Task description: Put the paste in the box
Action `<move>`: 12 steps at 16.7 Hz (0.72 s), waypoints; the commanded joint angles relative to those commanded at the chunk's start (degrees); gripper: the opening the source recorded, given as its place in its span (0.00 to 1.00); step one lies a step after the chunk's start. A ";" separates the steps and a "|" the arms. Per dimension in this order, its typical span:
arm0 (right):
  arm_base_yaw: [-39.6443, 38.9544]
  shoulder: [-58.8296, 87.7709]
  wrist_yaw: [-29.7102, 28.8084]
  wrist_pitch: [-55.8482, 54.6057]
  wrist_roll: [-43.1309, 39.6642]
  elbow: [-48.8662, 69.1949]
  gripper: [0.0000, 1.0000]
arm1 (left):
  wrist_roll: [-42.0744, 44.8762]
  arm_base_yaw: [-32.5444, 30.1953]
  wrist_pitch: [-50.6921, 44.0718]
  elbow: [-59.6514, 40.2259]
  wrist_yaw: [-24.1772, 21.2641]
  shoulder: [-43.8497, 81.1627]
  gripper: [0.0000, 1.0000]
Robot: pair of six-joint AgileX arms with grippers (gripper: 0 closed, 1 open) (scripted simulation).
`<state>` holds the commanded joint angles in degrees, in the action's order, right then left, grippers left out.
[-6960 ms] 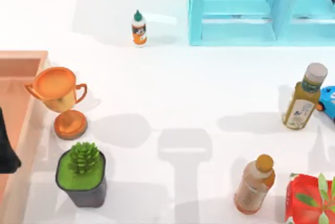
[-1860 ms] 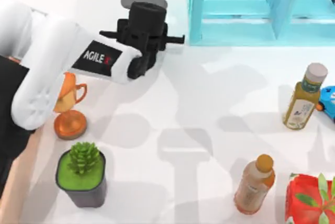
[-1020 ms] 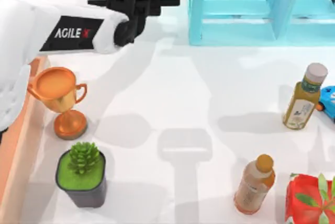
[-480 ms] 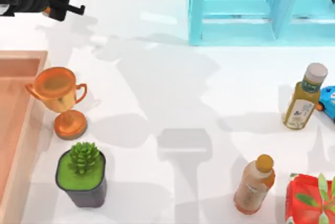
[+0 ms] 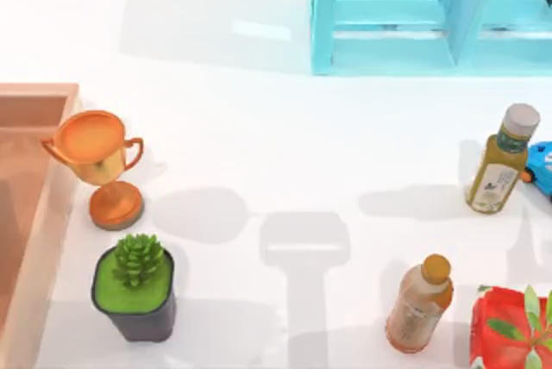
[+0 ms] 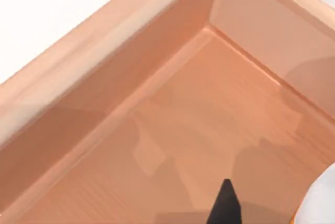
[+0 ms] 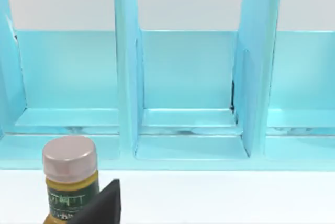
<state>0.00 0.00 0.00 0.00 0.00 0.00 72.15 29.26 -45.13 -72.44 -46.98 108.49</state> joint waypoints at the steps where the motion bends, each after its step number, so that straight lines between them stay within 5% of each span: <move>1: 0.00 0.00 0.00 0.00 0.00 0.00 1.00 | 5.98 3.65 -3.91 1.68 -3.60 -0.39 0.00; 6: 0.00 0.00 0.00 0.00 0.00 0.00 1.00 | 26.85 17.15 -15.80 7.42 -14.39 -2.52 0.00; 12: 0.00 0.00 0.00 0.00 0.00 0.00 1.00 | 32.75 21.14 -18.45 8.37 -16.56 -3.73 0.00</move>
<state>0.00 0.00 0.00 0.00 0.00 0.00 104.90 50.40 -63.58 -64.07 -63.54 104.76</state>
